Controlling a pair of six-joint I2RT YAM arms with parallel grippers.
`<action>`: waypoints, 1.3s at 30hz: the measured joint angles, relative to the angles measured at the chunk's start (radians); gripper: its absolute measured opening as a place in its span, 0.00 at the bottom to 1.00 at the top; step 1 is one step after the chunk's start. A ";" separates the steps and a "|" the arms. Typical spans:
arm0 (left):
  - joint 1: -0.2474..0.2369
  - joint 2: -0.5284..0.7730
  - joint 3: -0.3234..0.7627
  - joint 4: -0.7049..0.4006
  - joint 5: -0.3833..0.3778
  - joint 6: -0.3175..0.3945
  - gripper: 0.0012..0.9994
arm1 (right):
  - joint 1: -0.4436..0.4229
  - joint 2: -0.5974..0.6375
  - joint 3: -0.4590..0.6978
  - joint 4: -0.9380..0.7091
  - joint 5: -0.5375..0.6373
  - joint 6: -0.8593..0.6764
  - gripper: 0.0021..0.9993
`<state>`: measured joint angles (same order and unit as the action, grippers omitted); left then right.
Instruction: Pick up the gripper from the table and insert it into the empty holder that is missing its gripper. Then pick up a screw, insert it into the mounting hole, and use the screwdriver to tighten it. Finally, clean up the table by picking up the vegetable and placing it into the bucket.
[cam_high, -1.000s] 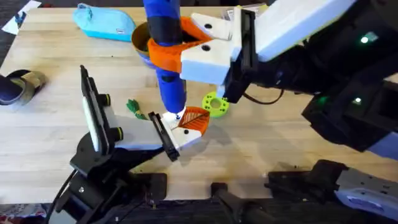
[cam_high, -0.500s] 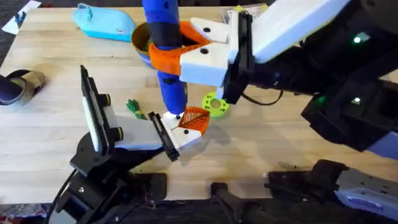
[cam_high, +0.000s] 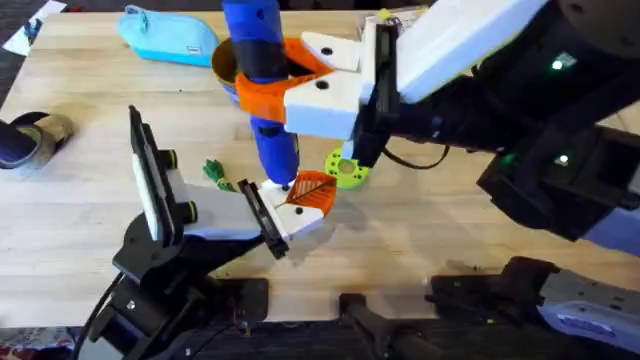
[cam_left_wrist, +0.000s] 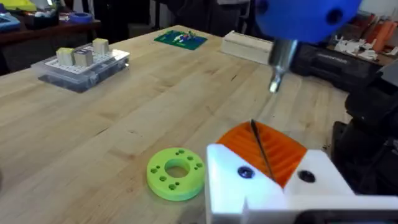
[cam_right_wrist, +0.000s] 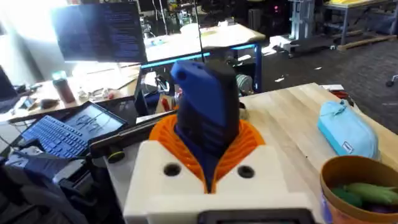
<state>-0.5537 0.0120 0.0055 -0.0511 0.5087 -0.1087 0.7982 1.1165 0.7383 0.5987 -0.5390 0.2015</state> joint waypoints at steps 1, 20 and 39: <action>0.000 0.000 0.000 0.000 0.000 0.000 0.01 | 0.000 0.000 0.000 -0.001 0.000 0.000 0.02; 0.000 0.000 0.000 0.001 -0.004 0.000 0.01 | -0.029 -0.004 -0.001 0.015 -0.070 0.002 0.02; 0.000 0.000 0.000 0.001 -0.004 0.001 0.01 | -0.293 -0.065 -0.001 -0.278 0.091 -0.213 0.02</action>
<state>-0.5537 0.0120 0.0055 -0.0502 0.5049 -0.1074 0.5055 1.0517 0.7377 0.3210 -0.4481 -0.0112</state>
